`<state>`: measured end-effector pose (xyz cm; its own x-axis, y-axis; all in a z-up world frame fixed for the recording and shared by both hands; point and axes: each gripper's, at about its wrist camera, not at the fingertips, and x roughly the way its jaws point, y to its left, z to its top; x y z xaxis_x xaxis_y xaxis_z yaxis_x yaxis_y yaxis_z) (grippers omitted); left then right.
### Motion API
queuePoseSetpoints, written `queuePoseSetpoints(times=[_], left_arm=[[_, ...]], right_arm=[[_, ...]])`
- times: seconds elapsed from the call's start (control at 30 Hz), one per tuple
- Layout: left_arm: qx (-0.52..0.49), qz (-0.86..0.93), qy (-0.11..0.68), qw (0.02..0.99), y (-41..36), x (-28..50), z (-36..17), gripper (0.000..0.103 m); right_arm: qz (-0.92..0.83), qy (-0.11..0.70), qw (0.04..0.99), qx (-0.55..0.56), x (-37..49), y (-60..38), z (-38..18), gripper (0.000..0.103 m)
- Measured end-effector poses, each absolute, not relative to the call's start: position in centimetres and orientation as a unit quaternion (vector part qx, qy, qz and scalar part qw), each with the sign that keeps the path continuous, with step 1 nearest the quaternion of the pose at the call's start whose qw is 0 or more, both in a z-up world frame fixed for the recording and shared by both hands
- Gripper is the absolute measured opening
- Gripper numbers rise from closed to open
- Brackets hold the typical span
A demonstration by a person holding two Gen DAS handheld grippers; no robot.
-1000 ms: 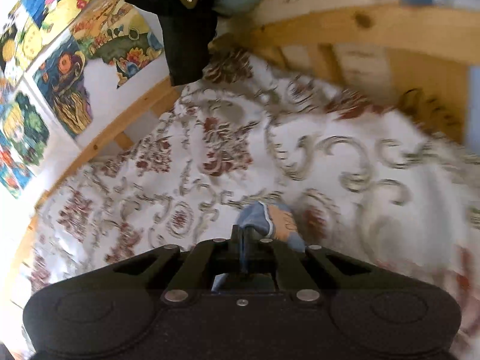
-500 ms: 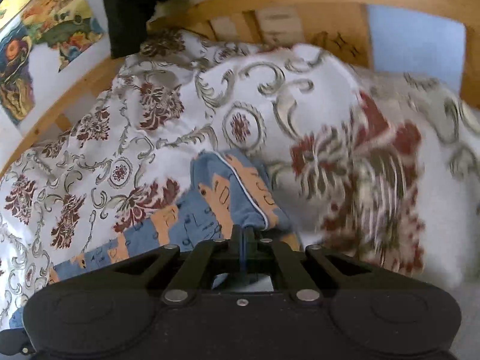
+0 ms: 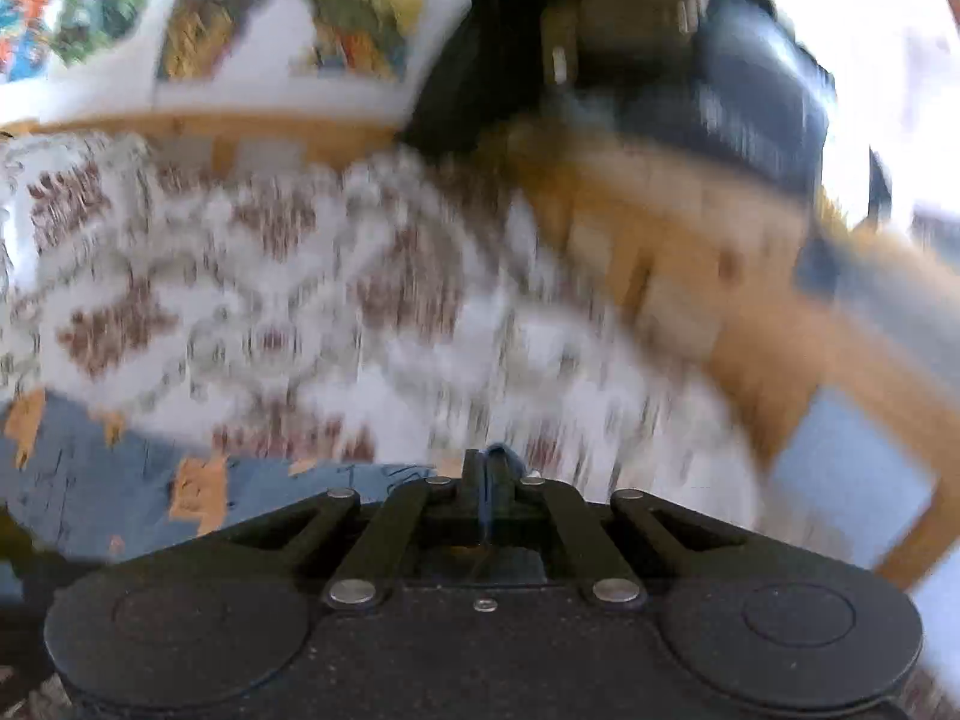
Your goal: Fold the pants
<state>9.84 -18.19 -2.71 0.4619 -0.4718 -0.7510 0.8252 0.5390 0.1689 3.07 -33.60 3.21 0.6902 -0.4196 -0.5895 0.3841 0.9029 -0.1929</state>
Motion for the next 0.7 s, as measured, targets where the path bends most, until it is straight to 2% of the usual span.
queuePoseSetpoints(times=[0.1, 0.2, 0.7], left_arm=[[0.278, -0.401, 0.346, 0.802, -17.7, 10.1, -3.2, 0.002], [0.285, -0.399, 0.352, 0.797, -17.4, 10.4, -3.5, 0.002], [0.292, -0.4, 0.374, 0.784, -17.5, 10.4, -6.3, 0.002]], right_arm=[[-0.223, 0.4, 0.884, 0.097, 2.2, -35.3, -0.4, 0.0], [-0.238, 0.415, 0.862, 0.169, 1.3, -36.7, -1.6, 0.0], [-0.253, 0.4, 0.863, 0.175, 0.8, -37.1, -1.5, 0.0]])
